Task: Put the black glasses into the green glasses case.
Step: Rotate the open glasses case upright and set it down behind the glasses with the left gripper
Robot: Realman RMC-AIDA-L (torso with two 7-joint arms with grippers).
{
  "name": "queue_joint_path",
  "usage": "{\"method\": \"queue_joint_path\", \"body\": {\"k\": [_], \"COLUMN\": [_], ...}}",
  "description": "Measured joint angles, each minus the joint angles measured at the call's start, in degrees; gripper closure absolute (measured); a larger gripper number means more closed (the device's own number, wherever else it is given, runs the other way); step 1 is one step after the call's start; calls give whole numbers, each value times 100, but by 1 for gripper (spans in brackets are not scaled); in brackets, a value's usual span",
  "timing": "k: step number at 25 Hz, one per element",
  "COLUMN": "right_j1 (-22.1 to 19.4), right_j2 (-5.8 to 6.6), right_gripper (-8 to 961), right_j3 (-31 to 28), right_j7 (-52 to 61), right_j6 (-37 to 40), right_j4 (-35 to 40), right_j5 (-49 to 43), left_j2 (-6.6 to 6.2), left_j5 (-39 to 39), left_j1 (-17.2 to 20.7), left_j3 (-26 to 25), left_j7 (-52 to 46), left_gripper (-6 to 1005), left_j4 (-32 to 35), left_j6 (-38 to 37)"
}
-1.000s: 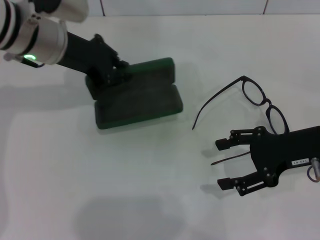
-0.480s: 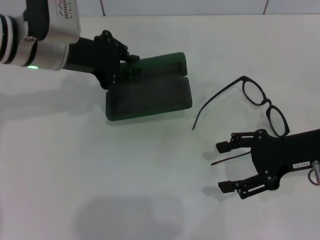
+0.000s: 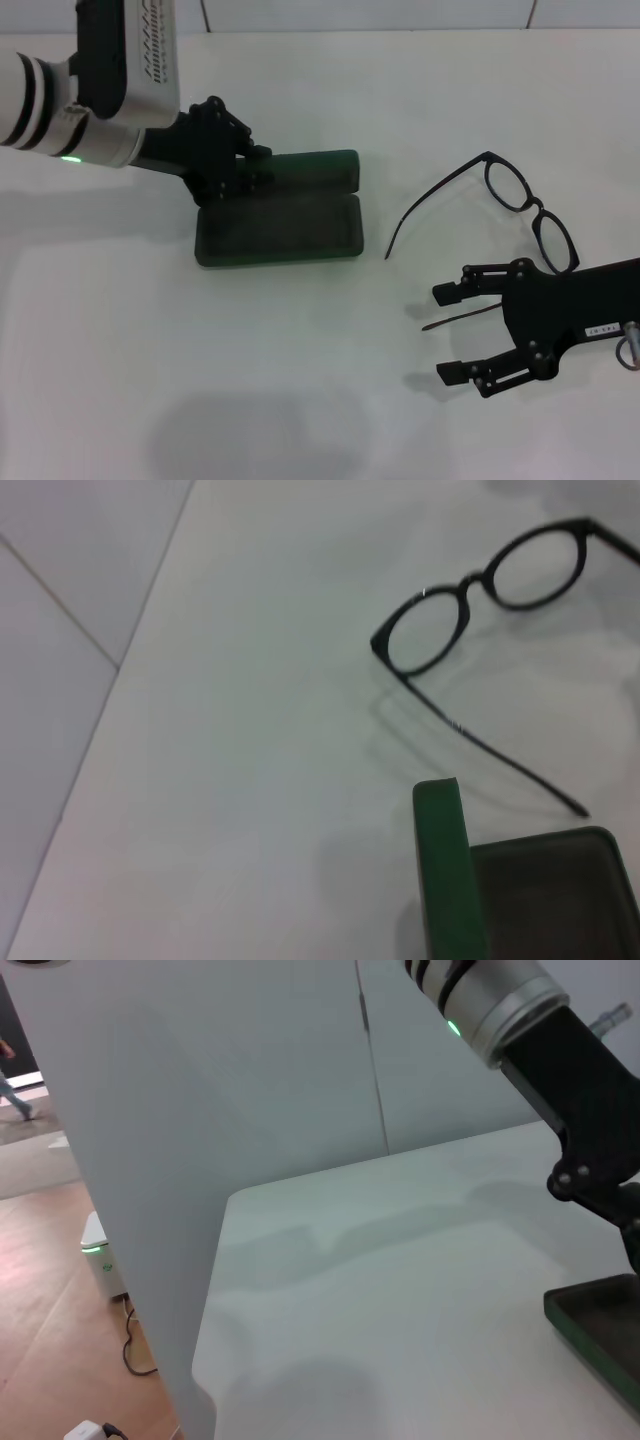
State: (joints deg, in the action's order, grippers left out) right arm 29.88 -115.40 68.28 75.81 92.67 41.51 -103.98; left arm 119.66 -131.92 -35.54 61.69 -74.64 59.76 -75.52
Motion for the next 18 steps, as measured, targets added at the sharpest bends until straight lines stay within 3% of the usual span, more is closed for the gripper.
{"method": "queue_joint_path", "body": {"k": [9,18], "right_j1": [0,6], "right_j2": [6,15], "right_gripper": [77,78], "right_j3": [-2,2], "right_j7": [-5,0], "right_j6": [0,13], "right_j4": [-3,2], "right_j5": [2,1], "left_j2": [17,14], "left_j5": [16,306], "left_j1": [406,610], "left_j3": [769,877], "left_j7": [3,-82], "left_gripper": [696,674], "left_j4": [265,476], "left_j6": [525,457]}}
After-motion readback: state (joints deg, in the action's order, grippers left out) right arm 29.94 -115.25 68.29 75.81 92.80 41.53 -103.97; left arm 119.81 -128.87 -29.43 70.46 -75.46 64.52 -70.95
